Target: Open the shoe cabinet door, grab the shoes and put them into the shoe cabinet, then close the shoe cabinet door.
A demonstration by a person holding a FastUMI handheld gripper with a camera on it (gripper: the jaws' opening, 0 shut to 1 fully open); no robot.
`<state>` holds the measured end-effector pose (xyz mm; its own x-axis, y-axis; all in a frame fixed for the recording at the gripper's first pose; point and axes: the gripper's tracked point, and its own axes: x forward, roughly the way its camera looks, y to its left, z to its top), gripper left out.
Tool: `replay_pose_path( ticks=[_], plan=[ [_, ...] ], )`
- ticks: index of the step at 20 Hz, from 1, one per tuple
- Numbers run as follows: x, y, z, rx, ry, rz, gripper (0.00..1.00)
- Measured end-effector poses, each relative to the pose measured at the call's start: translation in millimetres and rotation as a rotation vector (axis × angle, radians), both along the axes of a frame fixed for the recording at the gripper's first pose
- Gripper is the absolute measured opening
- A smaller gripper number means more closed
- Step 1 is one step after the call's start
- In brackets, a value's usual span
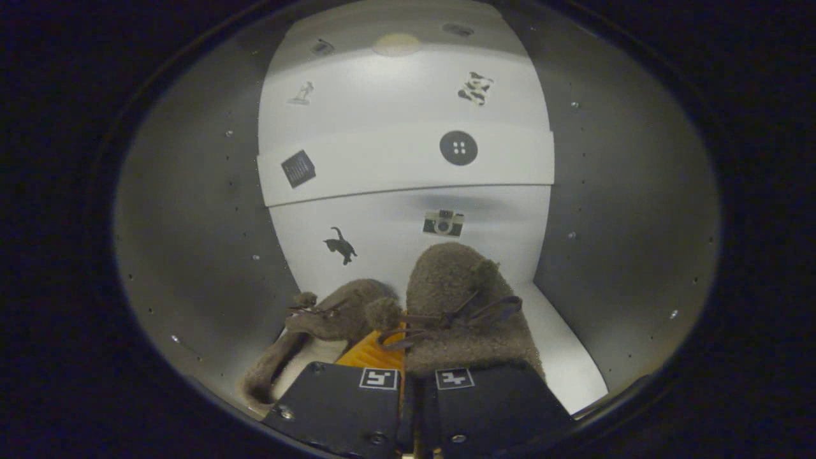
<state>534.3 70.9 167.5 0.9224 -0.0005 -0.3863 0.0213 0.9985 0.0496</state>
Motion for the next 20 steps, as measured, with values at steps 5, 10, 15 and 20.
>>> replay_pose_path(
  ticks=[5, 10, 15, 20],
  plan=[
    [8, -7, -16, -0.008, 0.102, -0.027, 0.09],
    [6, -15, -35, -0.016, 0.271, -0.070, 0.14],
    [0, -17, -29, -0.045, 0.276, -0.095, 0.19],
    [-16, -9, -11, 0.012, 0.216, -0.055, 0.39]
  ],
)
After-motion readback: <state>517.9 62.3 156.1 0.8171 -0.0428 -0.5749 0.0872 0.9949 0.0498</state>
